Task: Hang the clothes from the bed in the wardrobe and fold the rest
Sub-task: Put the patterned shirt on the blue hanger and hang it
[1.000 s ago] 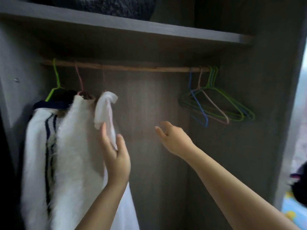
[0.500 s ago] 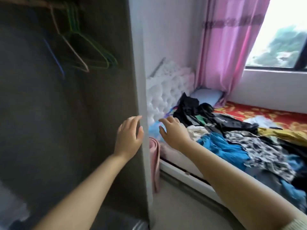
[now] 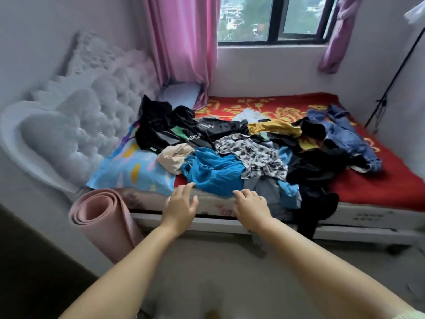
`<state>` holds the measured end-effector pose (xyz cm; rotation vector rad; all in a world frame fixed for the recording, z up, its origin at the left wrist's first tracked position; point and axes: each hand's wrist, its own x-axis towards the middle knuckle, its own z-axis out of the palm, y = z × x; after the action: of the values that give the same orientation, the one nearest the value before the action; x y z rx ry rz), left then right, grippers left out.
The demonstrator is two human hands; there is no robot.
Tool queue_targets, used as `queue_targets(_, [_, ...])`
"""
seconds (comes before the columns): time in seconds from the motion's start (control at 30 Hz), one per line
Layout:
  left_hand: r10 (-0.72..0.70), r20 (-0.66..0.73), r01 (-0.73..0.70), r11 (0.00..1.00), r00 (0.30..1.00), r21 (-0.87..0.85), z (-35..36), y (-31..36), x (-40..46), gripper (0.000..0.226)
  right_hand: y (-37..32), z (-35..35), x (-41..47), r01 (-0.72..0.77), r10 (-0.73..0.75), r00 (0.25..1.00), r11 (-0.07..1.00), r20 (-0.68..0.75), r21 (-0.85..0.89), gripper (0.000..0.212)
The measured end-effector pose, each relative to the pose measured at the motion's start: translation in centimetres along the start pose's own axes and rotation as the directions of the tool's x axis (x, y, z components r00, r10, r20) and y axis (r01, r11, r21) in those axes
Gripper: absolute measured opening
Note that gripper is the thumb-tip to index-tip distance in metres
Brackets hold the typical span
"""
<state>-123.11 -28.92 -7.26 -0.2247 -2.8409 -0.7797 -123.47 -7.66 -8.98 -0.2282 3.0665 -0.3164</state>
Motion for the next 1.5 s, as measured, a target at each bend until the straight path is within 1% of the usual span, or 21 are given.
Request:
queue_targets(0.07, [0.013,0.067,-0.013,1.0,0.998,-0.004,2.8,-0.6,3.2,0.045,2.7,1.3,2.3,-0.074,0.074,0.997,0.997,0.037,0.0,0.044])
queue_targets(0.2, [0.002,0.188,-0.006,1.0,0.982,0.024,6.2,-1.7,8.7,0.047,6.8,2.0,6.5,-0.174,0.173,0.976,0.985,0.134,-0.003,0.039])
queue_targets(0.33, [-0.036,0.29,0.027,0.999,0.956,0.036,9.5,-2.0,15.3,0.046,10.7,1.9,11.2,-0.271,0.267,0.95,0.963,0.162,0.004,0.041])
queue_targets(0.4, [-0.048,0.352,0.045,0.999,0.935,0.019,11.7,-1.0,18.4,0.046,13.2,2.0,13.4,-0.303,0.296,0.936,0.953,0.191,0.012,0.041])
queue_targets(0.53, [-0.039,0.485,0.028,0.999,0.874,0.029,16.2,1.3,23.2,0.044,18.1,2.3,17.6,-0.361,0.347,0.904,0.932,0.251,0.009,0.041])
queue_targets(0.6, [-0.049,0.535,0.03,0.999,0.843,0.044,18.9,2.3,25.8,0.044,20.8,2.9,20.1,-0.375,0.353,0.891,0.927,0.287,0.025,0.041])
queue_targets(0.67, [-0.081,0.573,0.068,0.997,0.816,0.045,22.0,3.3,28.4,0.044,24.1,4.0,23.4,-0.375,0.348,0.875,0.927,0.337,0.018,0.04])
queue_targets(0.8, [-0.173,0.615,0.205,0.979,0.77,0.018,28.6,4.8,33.5,0.045,30.8,5.5,30.9,-0.36,0.322,0.848,0.933,0.421,0.012,0.029])
queue_targets(0.93, [-0.248,0.647,0.331,0.944,0.721,-0.007,35.6,6.3,38.9,0.045,36.9,7.5,39.3,-0.34,0.262,0.858,0.935,0.443,0.105,0.015])
queue_targets(1.03, [-0.31,0.622,0.467,0.878,0.719,-0.103,40.7,7.9,42.8,0.048,40.1,9.3,44.9,-0.333,0.248,0.886,0.928,0.391,0.167,0.017])
queue_targets(1.1, [-0.379,0.604,0.564,0.813,0.701,-0.144,44.0,8.5,45.1,0.06,41.6,11.0,48.2,-0.352,0.262,0.9,0.908,0.347,0.226,0.031])
queue_targets(1.13, [-0.419,0.605,0.617,0.771,0.677,-0.156,45.6,8.6,46.2,0.069,41.9,11.8,49.6,-0.373,0.273,0.898,0.887,0.344,0.271,0.041])
queue_targets(1.17, [-0.458,0.619,0.679,0.713,0.639,-0.173,46.7,8.7,46.9,0.078,42.0,12.6,50.4,-0.407,0.289,0.888,0.857,0.357,0.318,0.051])
queue_targets(1.2, [-0.493,0.655,0.755,0.63,0.572,-0.185,47.8,8.7,47.6,0.086,42.1,13.5,51.1,-0.433,0.307,0.88,0.831,0.362,0.348,0.063])
queue_targets(1.27, [-0.524,0.721,0.866,0.451,0.453,-0.216,49.9,8.6,48.2,0.099,42.3,15.4,51.7,-0.491,0.363,0.848,0.811,0.386,0.318,0.076])
queue_targets(1.3, [-0.53,0.737,0.893,0.386,0.42,-0.231,50.7,8.5,48.4,0.103,42.5,16.2,52.0,-0.519,0.387,0.828,0.803,0.405,0.293,0.073])
queue_targets(1.33, [-0.546,0.731,0.905,0.346,0.408,-0.247,51.4,8.2,48.5,0.103,42.6,16.9,52.3,-0.532,0.391,0.815,0.799,0.428,0.282,0.063])
queue_targets(1.37, [-0.569,0.712,0.906,0.339,0.412,-0.254,52.0,7.7,48.4,0.099,42.4,17.1,52.5,-0.526,0.373,0.814,0.799,0.445,0.291,0.046])
queue_targets(1.43, [-0.638,0.655,0.911,0.341,0.405,-0.232,52.5,7.0,48.6,0.077,41.9,16.9,52.9,-0.481,0.311,0.846,0.795,0.432,0.369,0.014])
queue_targets(1.47, [-0.658,0.647,0.921,0.326,0.384,-0.215,52.4,6.9,48.8,0.063,41.4,16.2,53.0,-0.452,0.275,0.867,0.786,0.416,0.422,0.011])
queue_targets(1.5, [-0.672,0.647,0.932,0.274,0.362,-0.237,52.0,6.8,49.0,0.051,40.8,15.4,53.2,-0.425,0.234,0.881,0.772,0.412,0.472,0.017])
